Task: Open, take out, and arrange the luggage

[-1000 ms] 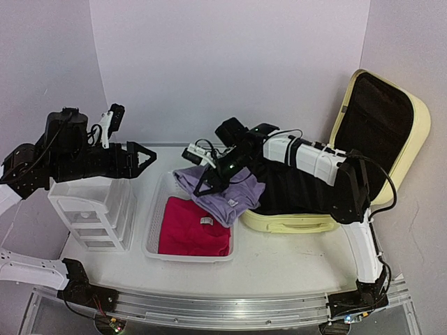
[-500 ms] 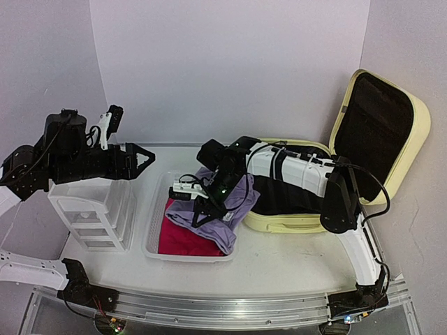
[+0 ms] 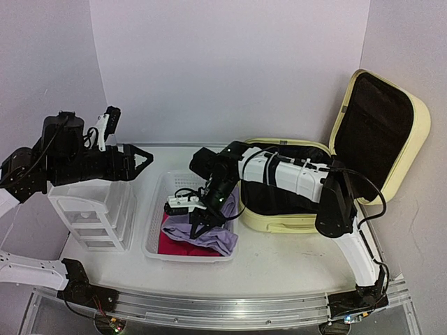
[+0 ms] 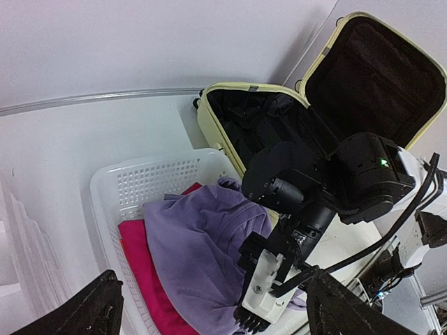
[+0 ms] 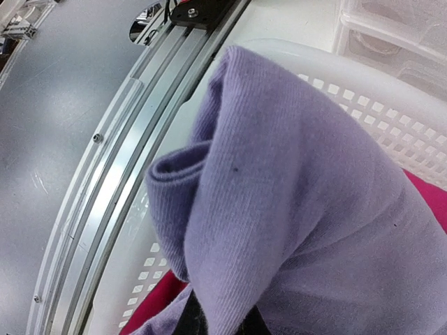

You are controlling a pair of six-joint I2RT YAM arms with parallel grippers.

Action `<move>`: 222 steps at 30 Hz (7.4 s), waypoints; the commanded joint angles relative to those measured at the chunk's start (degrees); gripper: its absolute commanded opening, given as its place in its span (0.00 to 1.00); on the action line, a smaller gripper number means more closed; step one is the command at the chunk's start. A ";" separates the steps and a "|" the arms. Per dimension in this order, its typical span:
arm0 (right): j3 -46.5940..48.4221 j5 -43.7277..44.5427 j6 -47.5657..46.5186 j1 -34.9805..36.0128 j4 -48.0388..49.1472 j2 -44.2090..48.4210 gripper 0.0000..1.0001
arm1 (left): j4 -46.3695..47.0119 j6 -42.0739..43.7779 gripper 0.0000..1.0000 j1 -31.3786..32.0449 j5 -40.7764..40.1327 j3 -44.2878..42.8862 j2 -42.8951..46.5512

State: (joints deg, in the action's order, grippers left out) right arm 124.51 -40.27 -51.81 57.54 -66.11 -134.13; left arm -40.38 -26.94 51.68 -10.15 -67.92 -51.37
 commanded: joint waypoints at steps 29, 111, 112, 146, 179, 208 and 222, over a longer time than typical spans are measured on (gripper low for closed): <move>-39.36 6.89 7.61 1.00 41.77 23.30 0.00 | -4.52 -16.71 0.81 -9.92 12.95 -4.27 -24.43; -40.41 9.21 7.63 0.91 45.75 22.64 0.00 | 13.93 -31.99 0.04 -14.81 13.44 6.99 -32.92; -40.26 8.98 7.72 0.89 45.50 22.55 0.00 | 13.93 -31.62 0.05 -14.79 13.65 6.72 -33.25; -29.61 17.50 39.23 4.42 38.26 20.48 0.63 | 3.71 -10.97 0.82 -14.59 22.30 6.92 -8.64; -47.32 13.85 58.19 4.33 64.81 25.36 0.85 | 2.43 -14.52 0.14 -3.25 24.35 13.45 -19.42; -46.80 -4.57 67.76 -2.58 47.78 33.11 0.53 | 7.22 -12.32 0.13 -3.17 28.89 23.51 -22.00; -47.90 13.19 61.80 2.04 35.40 24.19 0.16 | 5.97 -12.62 0.14 -3.17 28.05 24.13 -20.08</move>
State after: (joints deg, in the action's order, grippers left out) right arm 77.06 -36.71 13.54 56.97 -24.69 -106.80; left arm -33.19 -40.34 48.42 18.33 -43.09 -73.69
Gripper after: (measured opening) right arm 0.198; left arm 0.138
